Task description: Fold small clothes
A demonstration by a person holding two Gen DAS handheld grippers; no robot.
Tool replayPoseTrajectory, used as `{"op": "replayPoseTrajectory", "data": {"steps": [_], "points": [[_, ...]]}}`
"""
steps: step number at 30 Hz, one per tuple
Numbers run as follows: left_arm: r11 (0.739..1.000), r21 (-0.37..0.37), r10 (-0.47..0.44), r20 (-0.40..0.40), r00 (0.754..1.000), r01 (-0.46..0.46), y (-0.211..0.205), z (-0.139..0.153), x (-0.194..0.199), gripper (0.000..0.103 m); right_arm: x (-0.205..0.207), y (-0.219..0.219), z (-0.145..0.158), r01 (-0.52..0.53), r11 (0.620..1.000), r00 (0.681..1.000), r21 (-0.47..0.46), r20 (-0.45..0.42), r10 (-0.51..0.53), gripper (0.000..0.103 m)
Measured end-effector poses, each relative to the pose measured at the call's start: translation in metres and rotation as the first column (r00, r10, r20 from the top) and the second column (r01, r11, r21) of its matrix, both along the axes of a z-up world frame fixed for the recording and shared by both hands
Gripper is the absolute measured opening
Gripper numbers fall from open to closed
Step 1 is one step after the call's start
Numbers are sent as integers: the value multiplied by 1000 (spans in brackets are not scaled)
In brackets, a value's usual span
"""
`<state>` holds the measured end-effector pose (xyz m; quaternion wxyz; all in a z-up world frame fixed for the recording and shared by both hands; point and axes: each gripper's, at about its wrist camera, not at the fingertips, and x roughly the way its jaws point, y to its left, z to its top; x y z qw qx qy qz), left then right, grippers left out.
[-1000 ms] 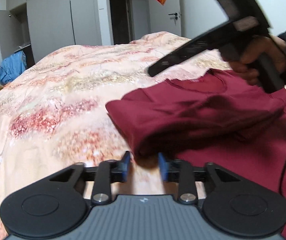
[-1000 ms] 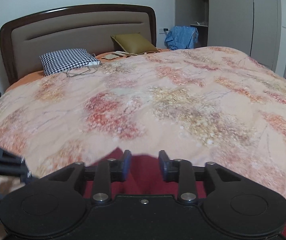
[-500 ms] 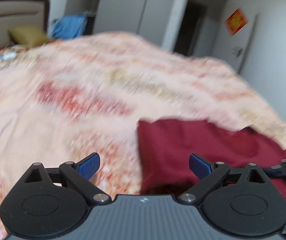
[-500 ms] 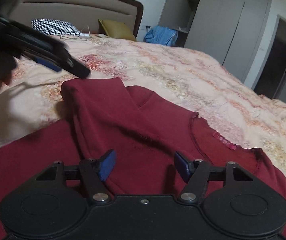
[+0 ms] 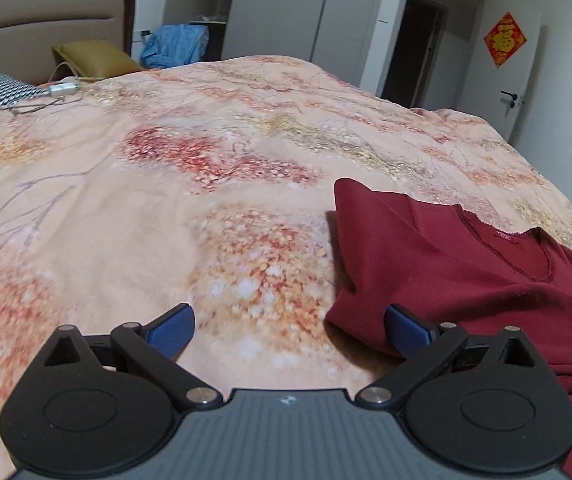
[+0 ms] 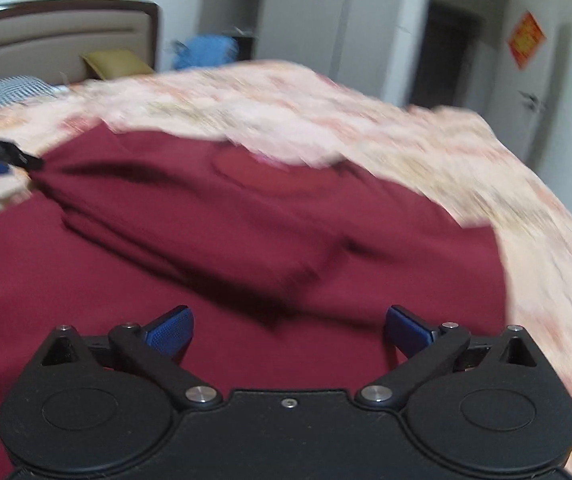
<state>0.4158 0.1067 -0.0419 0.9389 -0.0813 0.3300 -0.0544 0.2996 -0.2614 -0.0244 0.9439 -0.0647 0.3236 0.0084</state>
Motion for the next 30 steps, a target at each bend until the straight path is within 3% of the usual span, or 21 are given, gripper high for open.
{"op": "replayPoseTrajectory", "data": {"steps": [4, 11, 22, 27, 30], "points": [[1000, -26, 14, -9, 1000, -14, -3, 10, -31, 103, -27, -22, 3, 71, 996, 997, 62, -17, -70, 102], [998, -58, 17, -29, 999, -19, -17, 17, -119, 103, -82, -33, 7, 95, 993, 995, 67, -19, -94, 102], [994, 102, -20, -112, 993, 31, -48, 2, -224, 103, -169, -19, -5, 14, 992, 999, -129, -32, -18, 102], [996, 88, -8, -158, 987, 22, -49, 2, -255, 103, -202, -19, -4, 33, 988, 999, -148, -24, -37, 102], [998, 69, 5, -149, 989, 5, -48, 8, -272, 103, -223, -13, 0, 10, 985, 1000, -171, 24, -6, 102]]}}
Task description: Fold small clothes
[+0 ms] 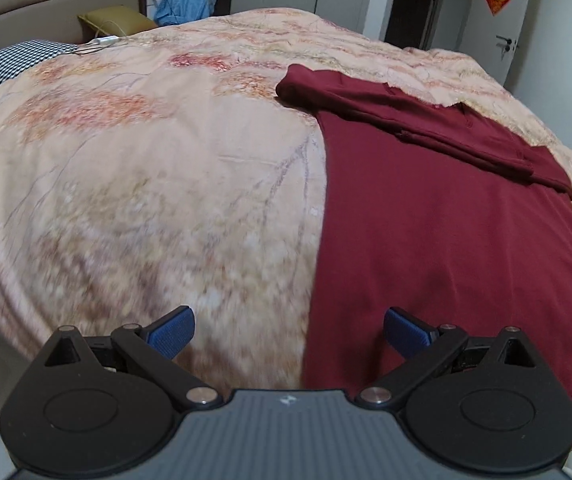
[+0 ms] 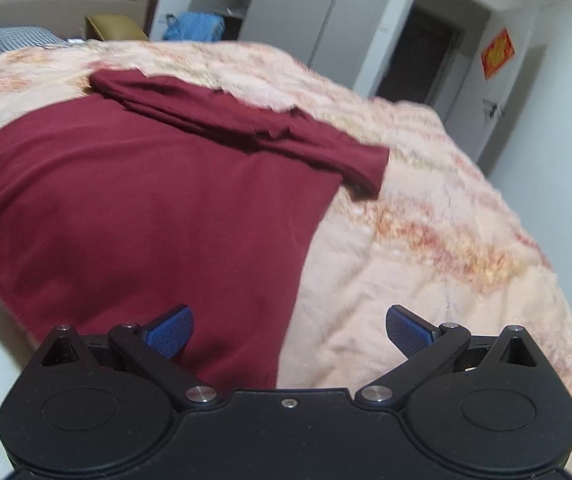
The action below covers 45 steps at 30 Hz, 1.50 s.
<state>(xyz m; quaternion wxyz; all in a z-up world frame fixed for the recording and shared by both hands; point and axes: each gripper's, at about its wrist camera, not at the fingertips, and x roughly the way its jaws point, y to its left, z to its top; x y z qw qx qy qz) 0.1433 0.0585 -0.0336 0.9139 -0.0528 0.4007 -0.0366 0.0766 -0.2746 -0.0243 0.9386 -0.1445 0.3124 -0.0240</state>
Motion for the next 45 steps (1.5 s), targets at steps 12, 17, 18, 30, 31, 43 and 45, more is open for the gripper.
{"op": "replayPoseTrajectory", "data": {"steps": [12, 17, 18, 30, 31, 43, 45], "points": [[999, -47, 11, -20, 1000, -12, -14, 2, -37, 103, -31, 56, -19, -248, 950, 969, -190, -46, 244, 102], [997, -44, 55, -84, 995, -59, -17, 1, -38, 103, -21, 69, -40, -245, 924, 968, -294, -127, 216, 102], [997, -50, 58, -89, 994, -63, -16, 1, -38, 103, -21, 70, -42, -248, 920, 967, -303, -129, 218, 102], [999, -9, 43, -109, 993, -44, -31, 11, -35, 103, -31, 76, -35, -195, 880, 952, -434, 130, 276, 102], [999, -8, 44, -111, 993, -45, -31, 11, -35, 103, -33, 75, -33, -208, 880, 946, -428, 140, 291, 102], [999, 9, 52, -130, 990, -51, -34, 13, -30, 103, -33, 69, 1, -329, 909, 918, -255, 141, 372, 46], [999, 11, 52, -132, 990, -51, -35, 13, -30, 103, -30, 65, 4, -335, 918, 920, -214, 138, 368, 35]]}}
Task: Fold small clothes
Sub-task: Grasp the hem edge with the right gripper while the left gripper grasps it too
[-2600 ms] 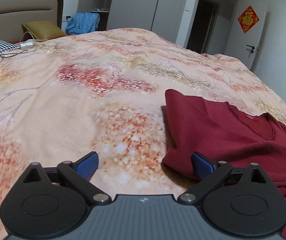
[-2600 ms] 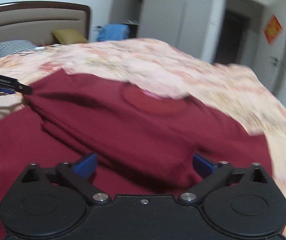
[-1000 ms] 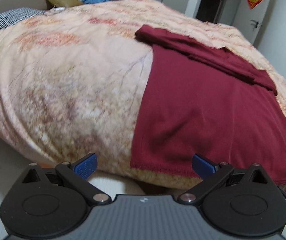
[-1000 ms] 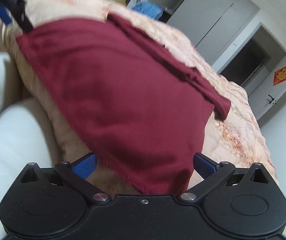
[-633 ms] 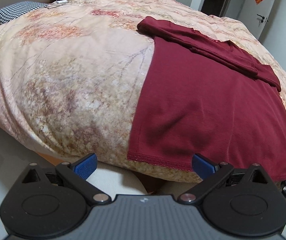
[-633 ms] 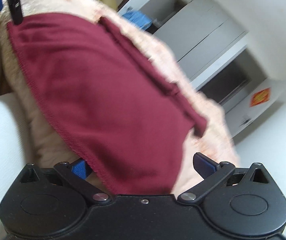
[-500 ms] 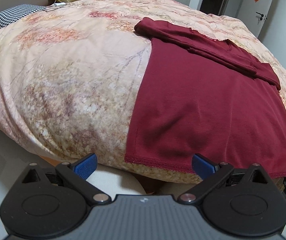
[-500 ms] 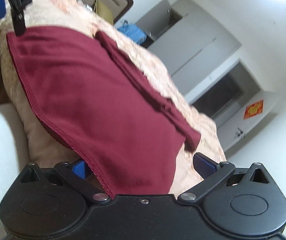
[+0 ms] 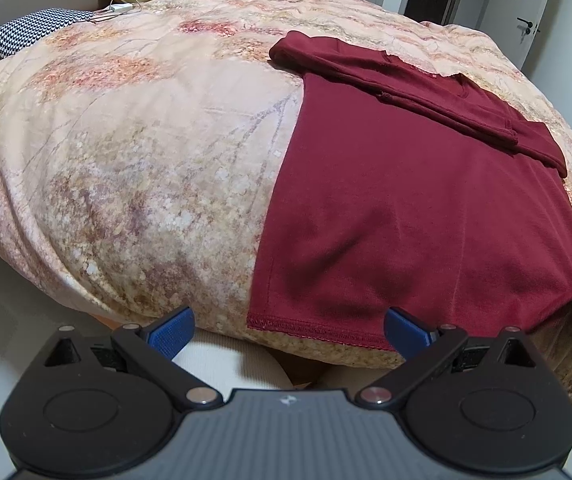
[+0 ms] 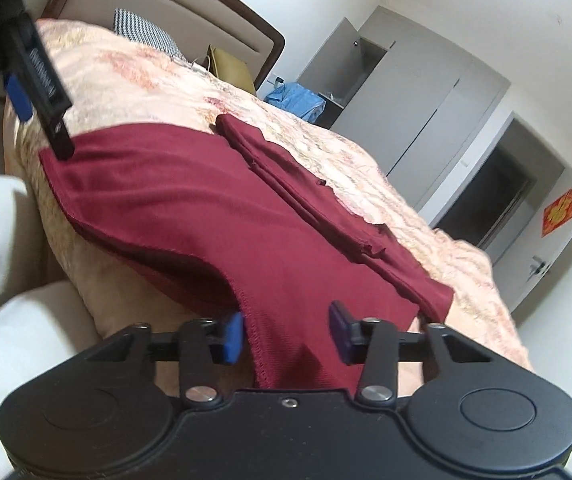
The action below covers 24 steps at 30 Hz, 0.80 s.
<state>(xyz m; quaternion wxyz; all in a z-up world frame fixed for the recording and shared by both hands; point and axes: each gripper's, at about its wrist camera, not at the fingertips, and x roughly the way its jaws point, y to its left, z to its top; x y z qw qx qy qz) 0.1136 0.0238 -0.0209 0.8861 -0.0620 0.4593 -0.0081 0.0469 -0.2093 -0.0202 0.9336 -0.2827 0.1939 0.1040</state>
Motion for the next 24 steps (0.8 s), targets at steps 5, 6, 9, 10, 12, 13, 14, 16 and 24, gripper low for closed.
{"op": "replayPoseTrajectory", "data": {"steps": [5, 6, 9, 10, 12, 13, 14, 16, 24], "points": [[1000, 15, -4, 3, 1000, 4, -1, 2, 0, 103, 17, -12, 11, 15, 988, 998, 152, -67, -4, 26], [1000, 22, -5, 8, 1000, 5, -1, 3, 0, 103, 23, -14, 12, 18, 985, 997, 170, -76, -5, 25], [999, 43, -4, 40, 999, 2, 0, 8, -2, 103, 41, -20, 14, 18, 979, 995, 204, -103, 3, 25], [999, 46, -1, 56, 998, -1, 0, 10, -4, 103, 47, -22, 15, 19, 977, 994, 213, -112, 5, 25], [999, 44, 2, 89, 996, -6, 2, 14, -7, 103, 61, -26, 15, 25, 974, 992, 226, -128, 5, 25], [999, 44, 2, 99, 995, -6, 3, 16, -9, 103, 68, -29, 14, 30, 972, 991, 234, -137, 2, 25], [999, 44, 1, 106, 994, -5, 3, 17, -10, 103, 76, -31, 12, 37, 970, 989, 242, -147, -1, 25], [999, 50, -12, 121, 993, 6, 0, 19, -12, 103, 89, -35, 8, 48, 966, 986, 254, -164, -6, 25], [971, 156, -211, 198, 957, 182, -25, 18, -9, 103, 106, -44, -8, 75, 948, 978, 310, -208, -10, 33]]}}
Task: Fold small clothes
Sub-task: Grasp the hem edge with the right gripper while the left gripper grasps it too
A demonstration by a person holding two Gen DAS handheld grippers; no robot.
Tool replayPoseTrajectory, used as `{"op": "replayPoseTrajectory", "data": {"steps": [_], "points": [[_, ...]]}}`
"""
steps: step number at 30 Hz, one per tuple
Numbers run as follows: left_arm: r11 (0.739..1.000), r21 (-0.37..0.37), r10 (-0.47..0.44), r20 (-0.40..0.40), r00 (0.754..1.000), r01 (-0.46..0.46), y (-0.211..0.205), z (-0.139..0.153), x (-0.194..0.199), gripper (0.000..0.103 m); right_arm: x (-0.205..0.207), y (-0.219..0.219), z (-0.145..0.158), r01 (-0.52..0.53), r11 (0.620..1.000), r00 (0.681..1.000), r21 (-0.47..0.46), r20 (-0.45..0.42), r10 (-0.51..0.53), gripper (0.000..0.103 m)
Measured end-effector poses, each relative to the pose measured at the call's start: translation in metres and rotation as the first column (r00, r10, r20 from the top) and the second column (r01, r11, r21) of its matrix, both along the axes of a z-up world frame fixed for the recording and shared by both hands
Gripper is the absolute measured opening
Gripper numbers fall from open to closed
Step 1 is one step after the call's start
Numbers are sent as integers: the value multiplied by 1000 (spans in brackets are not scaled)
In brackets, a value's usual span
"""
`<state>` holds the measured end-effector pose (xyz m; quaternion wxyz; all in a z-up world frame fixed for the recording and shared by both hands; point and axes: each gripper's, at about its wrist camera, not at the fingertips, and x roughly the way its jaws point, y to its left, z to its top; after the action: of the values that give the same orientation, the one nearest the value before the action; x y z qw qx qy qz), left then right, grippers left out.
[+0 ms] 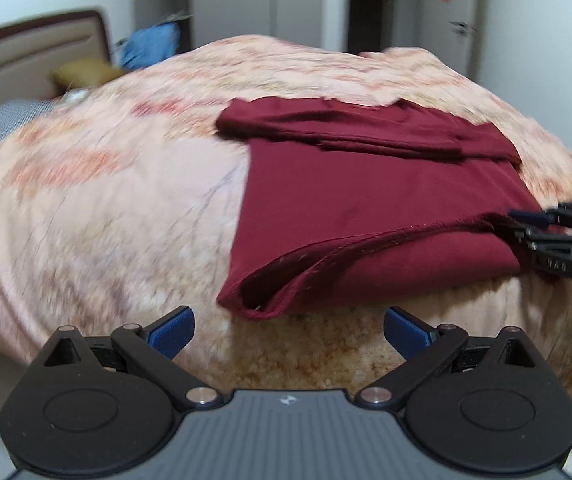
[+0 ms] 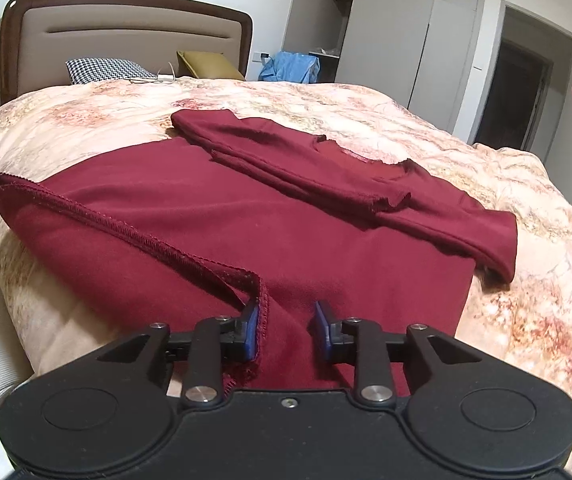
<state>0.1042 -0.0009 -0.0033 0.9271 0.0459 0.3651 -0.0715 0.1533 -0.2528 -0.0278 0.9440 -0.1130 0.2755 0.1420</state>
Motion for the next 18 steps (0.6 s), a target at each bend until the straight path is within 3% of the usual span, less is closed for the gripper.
{"op": "replayPoseTrajectory", "data": {"steps": [4, 9, 12, 18], "points": [[990, 116, -83, 25, 996, 80, -8, -7, 14, 103, 0, -7, -4, 22, 999, 1000, 46, -7, -21, 38], [953, 244, -194, 48, 980, 177, -10, -12, 25, 98, 3, -11, -6, 36, 996, 999, 78, -19, -34, 40], [932, 277, -255, 43, 966, 234, -9, -12, 27, 86, 2, -11, -5, 38, 996, 999, 78, -19, -37, 41], [915, 228, -345, 13, 939, 333, -2, -11, 26, 48, 4, -11, -5, 45, 996, 999, 73, -26, -43, 42]]}}
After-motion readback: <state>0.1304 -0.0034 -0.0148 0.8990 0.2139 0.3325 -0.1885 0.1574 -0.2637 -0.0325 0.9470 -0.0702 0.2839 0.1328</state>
